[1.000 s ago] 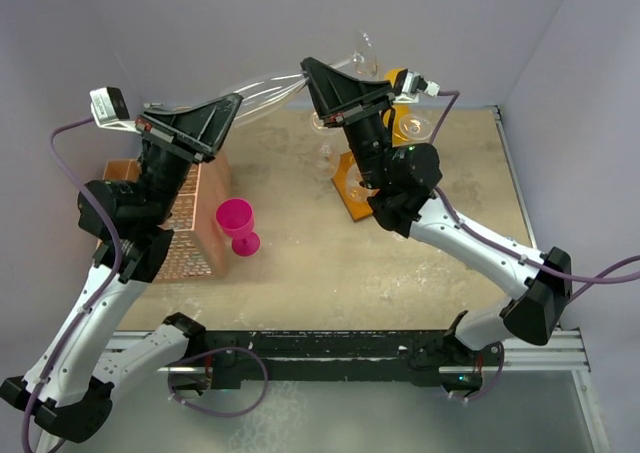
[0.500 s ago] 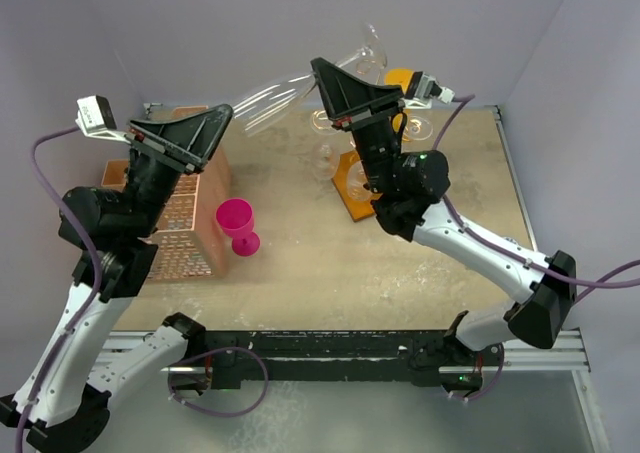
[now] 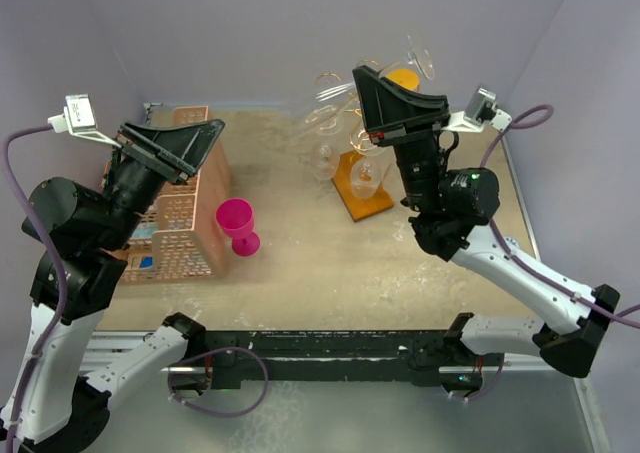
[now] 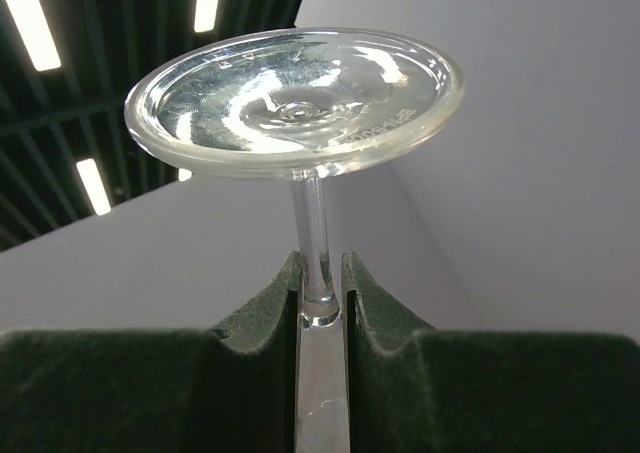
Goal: Place the wine glass upside down on the wine glass rack
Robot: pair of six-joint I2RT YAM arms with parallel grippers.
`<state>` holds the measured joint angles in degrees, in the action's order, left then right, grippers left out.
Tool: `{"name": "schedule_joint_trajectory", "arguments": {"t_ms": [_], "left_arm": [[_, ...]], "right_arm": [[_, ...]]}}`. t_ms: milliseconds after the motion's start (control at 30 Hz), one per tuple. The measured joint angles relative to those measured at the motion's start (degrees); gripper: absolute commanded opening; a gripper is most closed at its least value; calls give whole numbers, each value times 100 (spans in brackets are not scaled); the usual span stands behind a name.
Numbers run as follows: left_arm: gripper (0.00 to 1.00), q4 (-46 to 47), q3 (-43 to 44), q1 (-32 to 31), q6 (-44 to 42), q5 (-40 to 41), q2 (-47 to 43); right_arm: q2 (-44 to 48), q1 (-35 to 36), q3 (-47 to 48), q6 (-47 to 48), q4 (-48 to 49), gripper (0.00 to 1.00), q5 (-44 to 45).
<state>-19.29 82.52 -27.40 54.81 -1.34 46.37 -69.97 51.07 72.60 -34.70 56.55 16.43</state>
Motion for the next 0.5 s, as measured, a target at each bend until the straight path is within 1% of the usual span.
{"name": "schedule_joint_trajectory", "arguments": {"t_ms": [267, 500], "left_arm": [[45, -90, 208, 0, -37, -221, 20], [46, 232, 205, 0, 240, -627, 195]], "right_arm": [[564, 0, -588, 1207, -444, 0, -332], [686, 168, -1126, 2015, -721, 0, -544]]}}
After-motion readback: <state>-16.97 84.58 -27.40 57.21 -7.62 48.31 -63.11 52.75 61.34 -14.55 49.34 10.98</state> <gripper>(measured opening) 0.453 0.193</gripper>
